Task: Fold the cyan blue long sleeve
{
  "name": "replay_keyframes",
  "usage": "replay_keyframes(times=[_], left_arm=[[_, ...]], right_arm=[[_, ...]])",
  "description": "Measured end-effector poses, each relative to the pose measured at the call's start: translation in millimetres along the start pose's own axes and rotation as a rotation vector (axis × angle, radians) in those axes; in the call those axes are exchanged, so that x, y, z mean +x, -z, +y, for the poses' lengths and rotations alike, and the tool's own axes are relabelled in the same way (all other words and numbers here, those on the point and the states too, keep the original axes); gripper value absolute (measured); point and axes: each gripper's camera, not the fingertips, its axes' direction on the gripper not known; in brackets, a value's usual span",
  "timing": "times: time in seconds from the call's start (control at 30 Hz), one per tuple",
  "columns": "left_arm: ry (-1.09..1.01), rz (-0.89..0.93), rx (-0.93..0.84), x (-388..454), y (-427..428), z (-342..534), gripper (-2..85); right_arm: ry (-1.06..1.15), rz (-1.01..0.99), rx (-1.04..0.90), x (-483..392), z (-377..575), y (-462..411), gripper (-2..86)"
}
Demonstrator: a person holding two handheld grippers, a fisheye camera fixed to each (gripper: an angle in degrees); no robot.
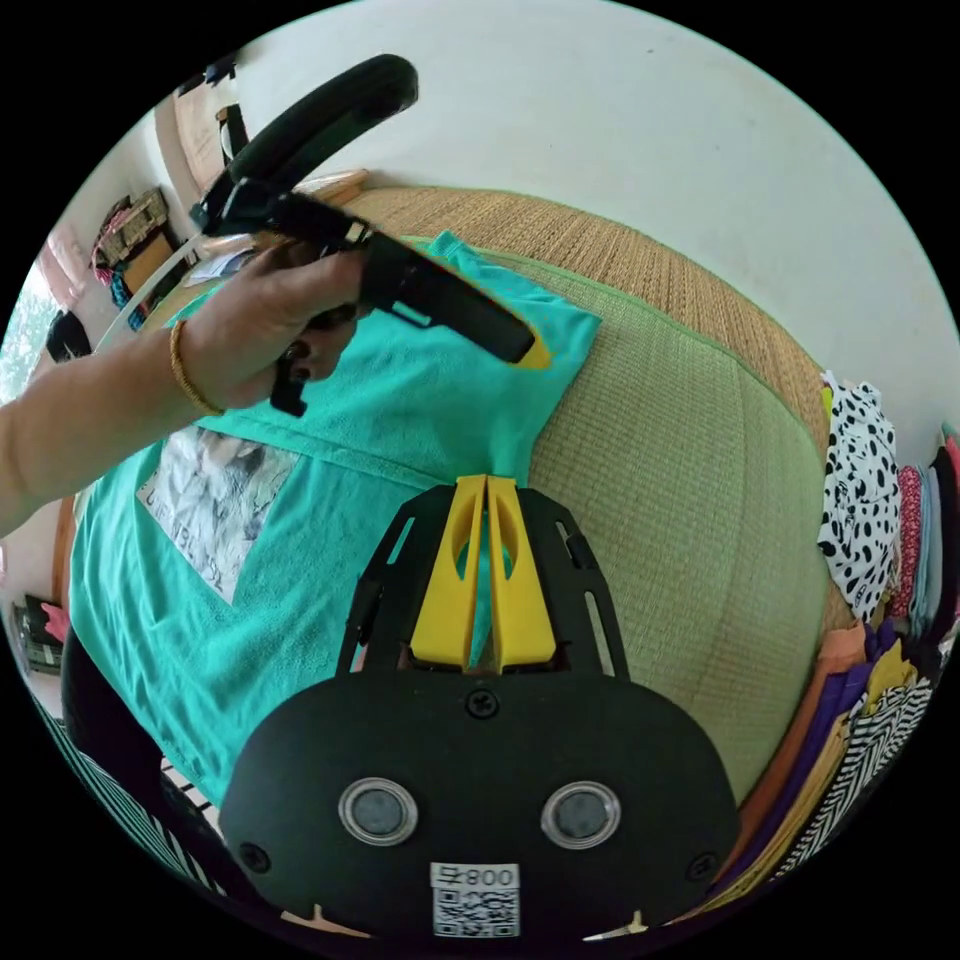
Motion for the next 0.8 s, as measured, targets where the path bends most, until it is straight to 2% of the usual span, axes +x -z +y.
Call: replay_keyframes(times=[0.2,0.33,0.43,0.63,0.7,0.8], left_arm=[[0.071,0.093,0.168,22,56,48,0.2],[0.07,0.034,0.028,42,61,73,0.2],[0.113,0.066,0.045,45,79,86,0.2],[0.137,0.067,0.076,59,125,113,0.1],[0.164,0.082,0.083,62,143,123,0.1],[0.184,0.122,0.144,74,185,148,0.1]], right_arm=[[-0.077,-0.079,0.004,9,-3,4,0.1],[-0.138,-0.151,0.139,26,-15,23,0.0],[-0.133,-0.156,0.163,40,-51,15,0.0],[-0.102,-0.09,-0.052,61,-133,-70,0.0],[-0.122,-0.142,-0.042,67,-140,-73,0.0],[-0.1,-0.115,-0.036,59,-140,-65,0.0]])
